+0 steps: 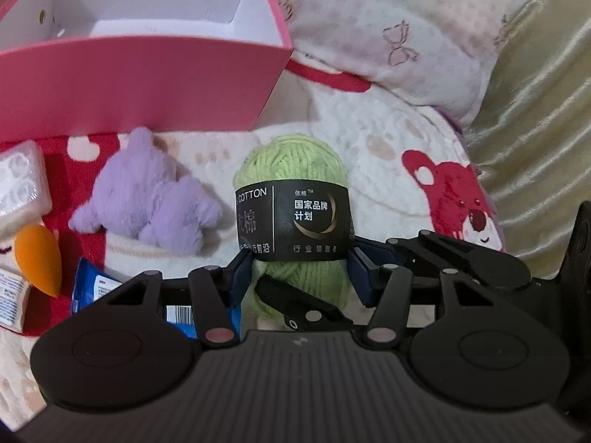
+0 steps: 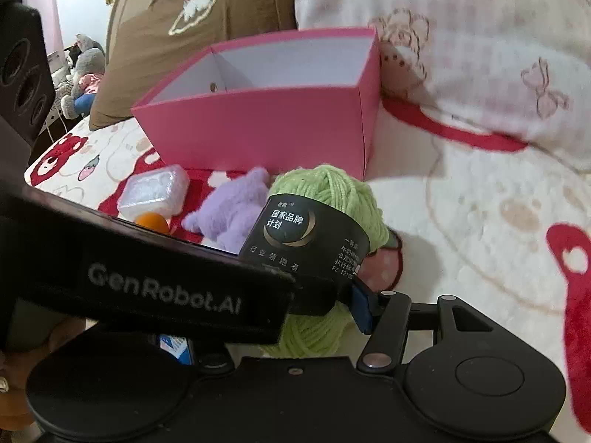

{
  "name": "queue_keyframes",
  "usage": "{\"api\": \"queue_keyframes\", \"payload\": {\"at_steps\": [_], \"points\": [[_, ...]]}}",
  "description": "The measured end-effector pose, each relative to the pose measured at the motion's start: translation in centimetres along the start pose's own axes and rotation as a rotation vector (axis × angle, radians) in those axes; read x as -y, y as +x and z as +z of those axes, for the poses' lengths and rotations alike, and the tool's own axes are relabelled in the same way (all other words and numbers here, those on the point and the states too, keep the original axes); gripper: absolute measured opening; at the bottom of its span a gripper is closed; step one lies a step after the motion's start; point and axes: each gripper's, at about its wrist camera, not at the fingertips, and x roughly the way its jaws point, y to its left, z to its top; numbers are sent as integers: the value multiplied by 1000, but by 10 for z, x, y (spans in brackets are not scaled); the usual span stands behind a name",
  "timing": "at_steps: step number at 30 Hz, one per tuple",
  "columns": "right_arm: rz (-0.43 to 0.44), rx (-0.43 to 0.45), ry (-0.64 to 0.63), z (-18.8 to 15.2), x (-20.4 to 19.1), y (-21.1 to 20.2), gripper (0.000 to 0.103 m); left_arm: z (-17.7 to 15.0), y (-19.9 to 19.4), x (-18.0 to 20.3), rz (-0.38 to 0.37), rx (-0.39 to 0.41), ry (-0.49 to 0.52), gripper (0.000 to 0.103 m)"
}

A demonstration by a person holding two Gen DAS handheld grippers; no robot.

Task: Organize objects
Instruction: 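Move the left gripper to the green yarn ball and close on it, then lift the yarn ball with the left gripper and carry it into the pink box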

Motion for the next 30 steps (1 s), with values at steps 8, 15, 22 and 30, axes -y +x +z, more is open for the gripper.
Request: {"api": "queue_keyframes", "payload": {"at_steps": [8,15,22,30], "points": [[28,24,-62,5,-14,-18,62,3,-22,-2,45,-25,-64,52],[55,29,-104,15,-30,-23,61,9,-49,-7,65,20,-100,53],[63,64,-144,33,-46,-38,61,14,-74,-13,32,79,-159,54],[51,81,-165,47,-60,-47,61,15,-92,-22,7,144,-190,56]]}}
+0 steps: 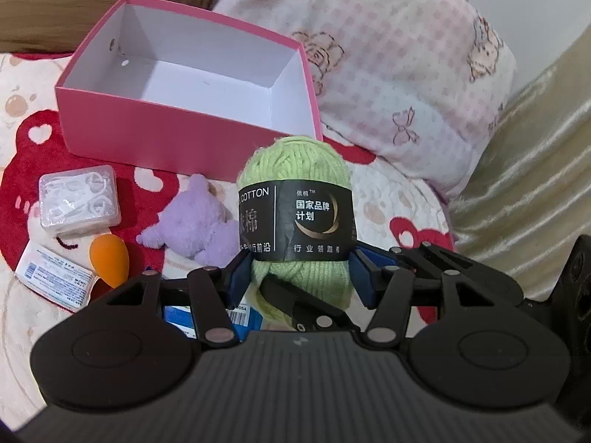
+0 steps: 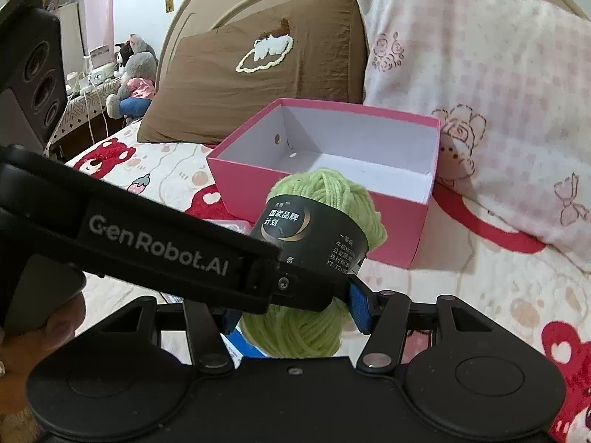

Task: Organize objects
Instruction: 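Lift the yarn ball with the left gripper and carry it into the pink box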

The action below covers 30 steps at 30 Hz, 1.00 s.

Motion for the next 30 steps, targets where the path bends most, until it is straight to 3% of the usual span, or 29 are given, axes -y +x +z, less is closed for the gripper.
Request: {"api": "queue_keyframes", "payload": {"at_steps": [9,13,23,30], "points": [[24,14,-1,19,-4,-1,61,14,-15,1,13,37,40,55],[35,11,0,35,1,0,61,37,-15,7,18,23,55,54],[26,-27,-95,104,9,-6,61,100,-30,12,-66,12,80,53],[20,-17,-34,135,23,16,61,139,-11,4,-57,-5,65,54]]}}
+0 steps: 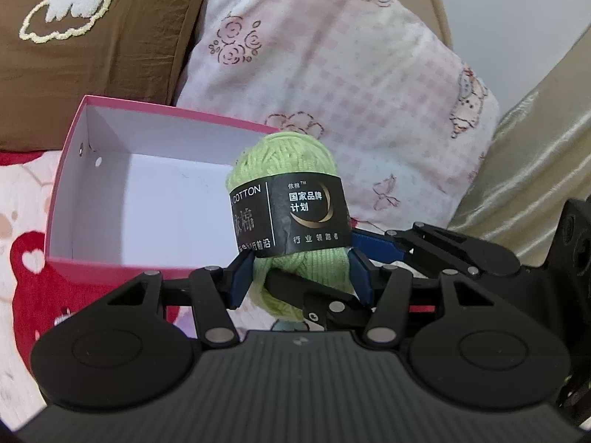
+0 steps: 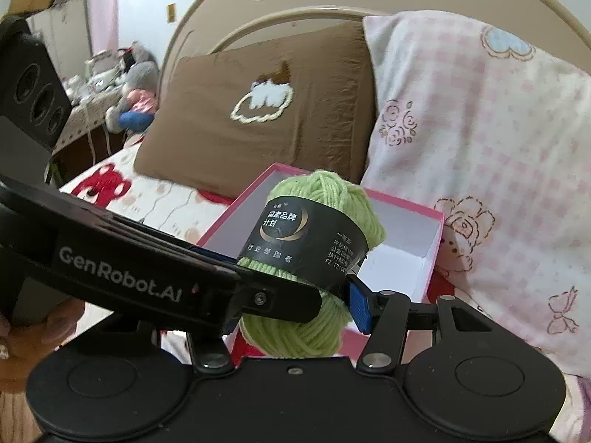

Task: Organize objects
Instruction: 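Lift the yarn ball with the left gripper and carry it into the pink box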

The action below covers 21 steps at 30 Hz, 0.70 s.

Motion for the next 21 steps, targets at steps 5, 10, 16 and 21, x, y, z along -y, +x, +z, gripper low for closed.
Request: {"api": "queue_keyframes", "payload": {"at_steps": [5,10,16,21], "points": [[-3,33,93,0,23,27,62,20,37,-12,5,-28,-42,53],[-24,13,150,-4,48,64,62,27,79,-17,25,-31,-28,52],[-99,-3,156,-5,67,97,62,38,117,-33,7,-46,-79,52],[-92,-21,166,-8,75,112,62,30,124,-57,-64,-55,-147,52]]}}
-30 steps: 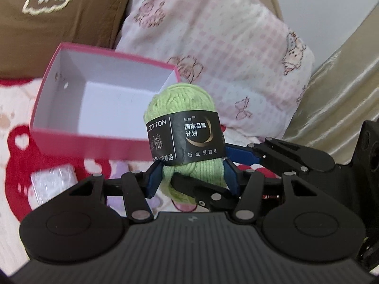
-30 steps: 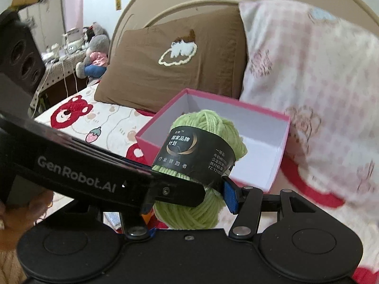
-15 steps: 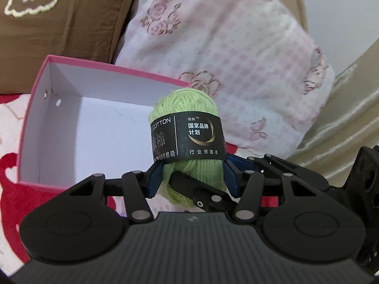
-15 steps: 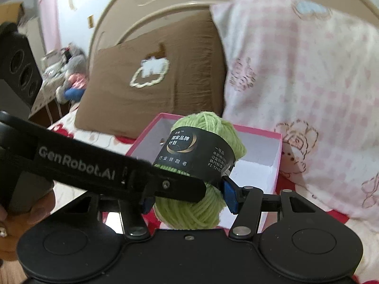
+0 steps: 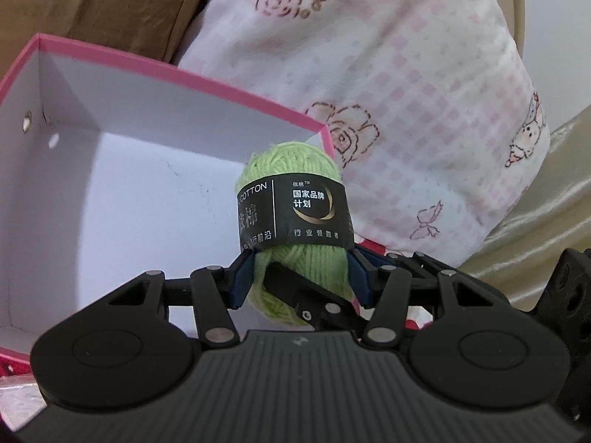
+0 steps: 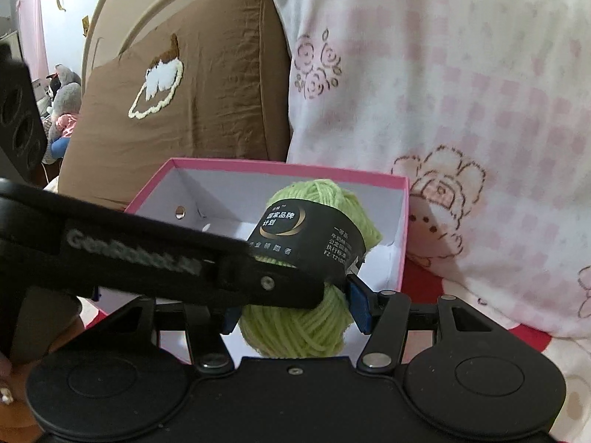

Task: Organize objects
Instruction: 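Lift the yarn ball with the left gripper and carry it into the pink box, then lower the yarn ball into the box and open the left gripper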

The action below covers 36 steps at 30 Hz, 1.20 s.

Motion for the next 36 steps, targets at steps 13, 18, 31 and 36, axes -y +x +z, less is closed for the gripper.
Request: {"api": "queue_keyframes", "payload": {"at_steps": [13,18,31,36], "points": [[-94,-18,-138,-6,-15,25,62,10,32,-8,49,-30,0,52],[-148,-13,-176,-2,-14,47,62,25,48,-12,77,-67,6,51],[-69,-103,-368,2,-5,53,71,30,64,-25,81,-101,-18,47],[-110,-100,-451,-7,-17,54,70,28,70,-30,83,-101,-33,39]]}}
